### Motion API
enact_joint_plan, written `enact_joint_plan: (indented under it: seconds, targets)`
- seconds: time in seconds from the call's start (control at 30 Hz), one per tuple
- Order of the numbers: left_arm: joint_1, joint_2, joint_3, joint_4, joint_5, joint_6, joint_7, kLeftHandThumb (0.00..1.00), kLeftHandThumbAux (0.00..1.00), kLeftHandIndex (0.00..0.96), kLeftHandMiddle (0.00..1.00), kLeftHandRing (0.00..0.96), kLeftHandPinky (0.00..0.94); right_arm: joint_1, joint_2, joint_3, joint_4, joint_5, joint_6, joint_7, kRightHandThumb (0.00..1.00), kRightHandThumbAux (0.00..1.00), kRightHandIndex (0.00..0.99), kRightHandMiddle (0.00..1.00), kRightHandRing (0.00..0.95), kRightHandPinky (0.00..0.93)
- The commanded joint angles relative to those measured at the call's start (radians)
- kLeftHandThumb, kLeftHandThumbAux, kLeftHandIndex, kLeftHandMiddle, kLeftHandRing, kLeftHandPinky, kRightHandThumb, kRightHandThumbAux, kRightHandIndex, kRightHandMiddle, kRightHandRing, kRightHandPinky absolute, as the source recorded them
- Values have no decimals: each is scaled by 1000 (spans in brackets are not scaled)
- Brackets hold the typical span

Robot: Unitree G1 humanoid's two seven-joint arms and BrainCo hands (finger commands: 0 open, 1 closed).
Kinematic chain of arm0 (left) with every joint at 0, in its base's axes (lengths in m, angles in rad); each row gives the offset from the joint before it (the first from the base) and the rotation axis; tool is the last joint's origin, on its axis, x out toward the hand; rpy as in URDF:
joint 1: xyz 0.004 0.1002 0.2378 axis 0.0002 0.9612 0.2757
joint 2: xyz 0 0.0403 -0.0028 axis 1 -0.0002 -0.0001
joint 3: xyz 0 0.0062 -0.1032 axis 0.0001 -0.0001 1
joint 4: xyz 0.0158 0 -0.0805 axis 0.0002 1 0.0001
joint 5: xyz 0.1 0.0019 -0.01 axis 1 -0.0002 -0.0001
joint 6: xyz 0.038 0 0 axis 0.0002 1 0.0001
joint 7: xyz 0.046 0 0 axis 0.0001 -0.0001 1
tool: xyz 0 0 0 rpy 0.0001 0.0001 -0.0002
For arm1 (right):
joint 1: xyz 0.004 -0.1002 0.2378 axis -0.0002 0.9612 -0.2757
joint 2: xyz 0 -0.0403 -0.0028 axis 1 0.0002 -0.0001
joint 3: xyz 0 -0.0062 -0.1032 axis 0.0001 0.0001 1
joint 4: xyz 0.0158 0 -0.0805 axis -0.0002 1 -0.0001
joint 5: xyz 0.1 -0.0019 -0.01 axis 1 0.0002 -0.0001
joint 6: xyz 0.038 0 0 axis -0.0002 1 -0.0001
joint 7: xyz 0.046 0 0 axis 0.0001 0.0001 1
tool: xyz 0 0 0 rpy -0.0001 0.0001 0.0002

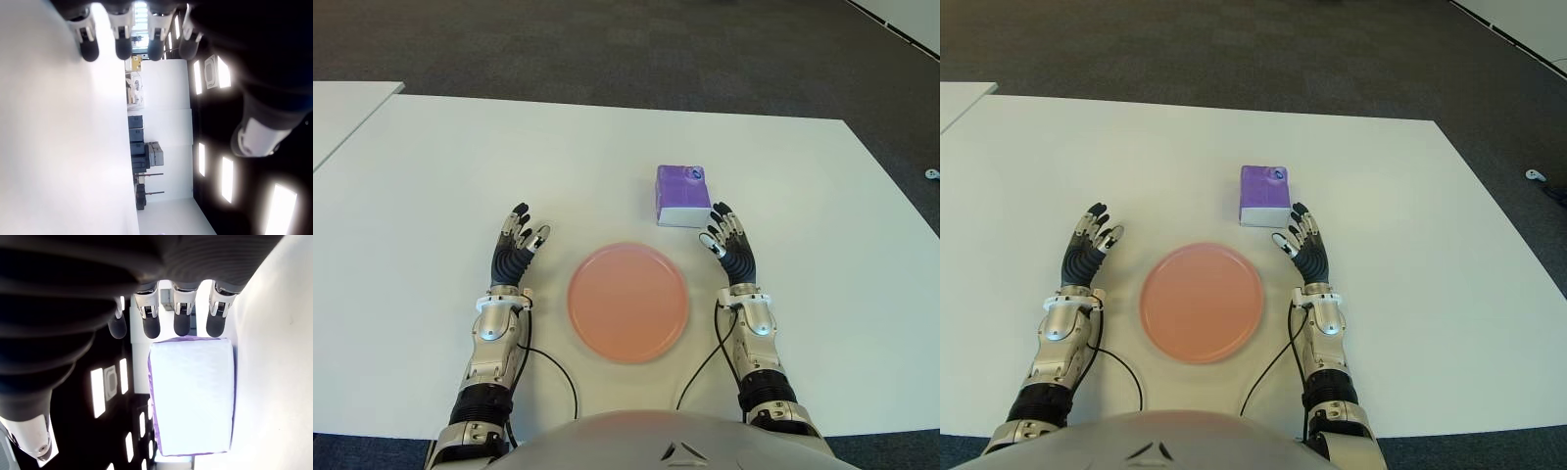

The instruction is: Put the tissue paper into the plate.

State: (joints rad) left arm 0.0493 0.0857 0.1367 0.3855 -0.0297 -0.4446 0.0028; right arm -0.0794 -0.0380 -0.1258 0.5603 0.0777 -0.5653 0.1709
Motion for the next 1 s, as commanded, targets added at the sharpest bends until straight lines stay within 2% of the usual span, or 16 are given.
enact_joint_plan:
  seconds: [0.03,0.73,0.87,1.0]
  targets:
    - [10,-1,1,18,-2,12,-3,0,574,0,0,0,0,109,44,6,102,18,30,0,0,632,0,0,0,0]
    - [8,-10,-2,20,-8,9,-6,0,580,0,0,0,0,107,28,1,93,-4,38,-35,0,598,0,0,0,0]
    - [4,-10,-5,24,-1,9,-3,0,583,0,0,0,0,77,-19,-44,80,13,26,-48,0,596,0,0,0,0]
    - [-1,-11,-7,28,5,7,3,0,581,0,0,0,0,10,-77,-94,90,6,-31,-90,0,609,0,0,0,0]
